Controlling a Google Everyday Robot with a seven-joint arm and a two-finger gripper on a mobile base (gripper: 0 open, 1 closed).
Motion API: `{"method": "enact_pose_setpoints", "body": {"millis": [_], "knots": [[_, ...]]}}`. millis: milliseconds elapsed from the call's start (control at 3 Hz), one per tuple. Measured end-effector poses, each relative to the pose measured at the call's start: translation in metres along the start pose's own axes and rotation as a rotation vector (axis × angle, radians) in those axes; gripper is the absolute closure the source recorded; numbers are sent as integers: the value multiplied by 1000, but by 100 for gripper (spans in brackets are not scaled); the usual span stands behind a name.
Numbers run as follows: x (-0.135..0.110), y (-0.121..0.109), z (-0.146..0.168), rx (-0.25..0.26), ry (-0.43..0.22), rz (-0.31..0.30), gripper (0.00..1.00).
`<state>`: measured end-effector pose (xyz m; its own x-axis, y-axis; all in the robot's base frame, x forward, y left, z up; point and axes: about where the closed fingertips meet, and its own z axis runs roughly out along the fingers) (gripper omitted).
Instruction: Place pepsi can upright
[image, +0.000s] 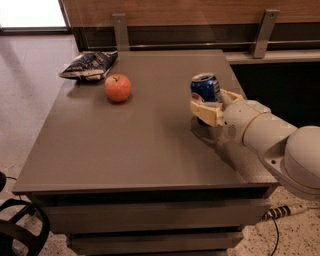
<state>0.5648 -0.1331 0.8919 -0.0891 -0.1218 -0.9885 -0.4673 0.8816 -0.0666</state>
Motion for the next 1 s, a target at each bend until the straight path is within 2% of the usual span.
{"method": "enact_pose_setpoints", "body": {"millis": [667, 1000], "knots": [[-1, 4, 2, -7, -1, -1, 39], [-3, 6, 3, -10, -2, -3, 7]]}}
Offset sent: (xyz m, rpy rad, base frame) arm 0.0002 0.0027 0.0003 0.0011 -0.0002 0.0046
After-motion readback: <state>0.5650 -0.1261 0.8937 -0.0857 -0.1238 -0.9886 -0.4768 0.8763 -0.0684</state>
